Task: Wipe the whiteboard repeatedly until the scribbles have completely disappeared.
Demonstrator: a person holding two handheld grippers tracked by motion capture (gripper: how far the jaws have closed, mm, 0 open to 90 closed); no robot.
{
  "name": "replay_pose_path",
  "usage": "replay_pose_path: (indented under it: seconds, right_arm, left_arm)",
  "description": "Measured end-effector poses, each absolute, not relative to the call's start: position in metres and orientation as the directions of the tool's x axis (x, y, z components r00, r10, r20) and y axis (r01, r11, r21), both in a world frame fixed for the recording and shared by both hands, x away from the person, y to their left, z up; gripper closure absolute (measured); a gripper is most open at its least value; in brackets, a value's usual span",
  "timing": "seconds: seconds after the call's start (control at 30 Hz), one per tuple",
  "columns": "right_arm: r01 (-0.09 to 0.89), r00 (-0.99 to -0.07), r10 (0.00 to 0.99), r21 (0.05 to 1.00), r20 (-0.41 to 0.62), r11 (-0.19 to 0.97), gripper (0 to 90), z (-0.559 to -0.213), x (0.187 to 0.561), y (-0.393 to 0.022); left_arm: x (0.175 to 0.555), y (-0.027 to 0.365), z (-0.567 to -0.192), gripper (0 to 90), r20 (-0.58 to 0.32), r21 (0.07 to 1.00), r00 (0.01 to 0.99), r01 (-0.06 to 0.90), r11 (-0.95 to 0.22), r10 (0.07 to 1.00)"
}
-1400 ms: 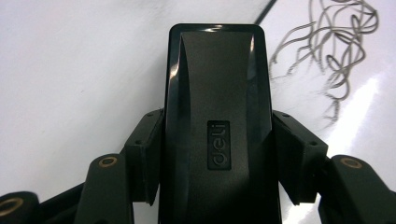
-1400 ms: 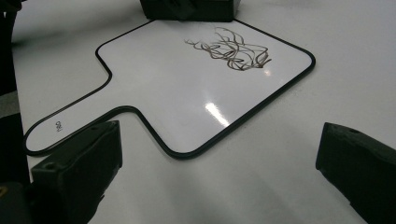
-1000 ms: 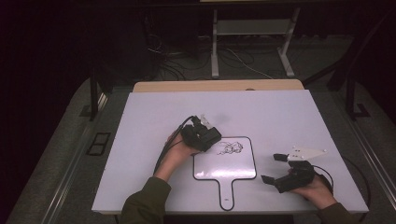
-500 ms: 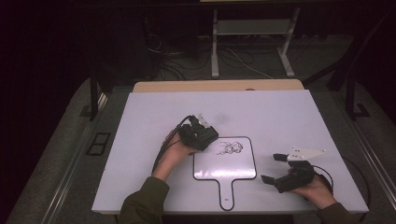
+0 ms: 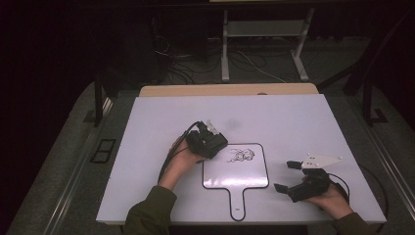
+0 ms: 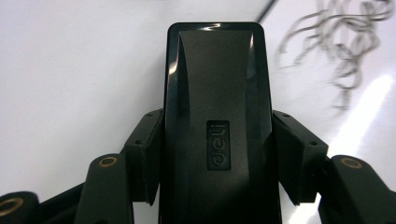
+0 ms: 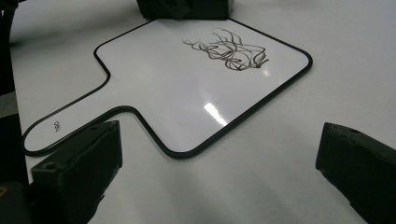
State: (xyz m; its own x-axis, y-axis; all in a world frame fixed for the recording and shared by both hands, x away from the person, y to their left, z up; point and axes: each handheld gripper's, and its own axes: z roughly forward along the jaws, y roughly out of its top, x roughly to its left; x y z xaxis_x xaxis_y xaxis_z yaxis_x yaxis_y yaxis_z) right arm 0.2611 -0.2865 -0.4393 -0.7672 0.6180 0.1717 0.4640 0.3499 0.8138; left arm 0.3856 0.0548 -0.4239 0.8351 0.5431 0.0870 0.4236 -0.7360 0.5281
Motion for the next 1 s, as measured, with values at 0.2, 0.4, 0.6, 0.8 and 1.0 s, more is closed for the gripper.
replay_pose_path:
  seconds: [0.2,0.4,0.6,0.8,1.0]
  right_arm:
    - [0.465,-0.765,0.620,0.814,0.171,0.348,0.0,-0.439,0.261,-0.286]
    - [0.463,-0.767,0.618,0.814,0.170,0.351,0.0,-0.440,0.261,-0.287]
    - [0.465,-0.767,0.619,0.812,0.169,0.353,0.0,-0.440,0.261,-0.286]
    - [0.464,-0.767,0.620,0.812,0.167,0.354,0.0,-0.440,0.261,-0.286]
    - [0.462,-0.768,0.619,0.813,0.166,0.355,0.0,-0.440,0.261,-0.287]
  left_arm:
    - [0.388,0.057,-0.424,39.3,0.115,0.532,0.823,0.422,-0.734,0.556]
    - [0.392,0.063,-0.424,39.3,0.119,0.535,0.808,0.437,-0.723,0.576]
    - [0.385,0.054,-0.425,39.2,0.094,0.535,0.833,0.420,-0.733,0.546]
    - [0.376,0.037,-0.424,39.2,0.076,0.534,0.871,0.376,-0.757,0.486]
    - [0.368,0.024,-0.425,39.2,0.062,0.535,0.894,0.346,-0.771,0.443]
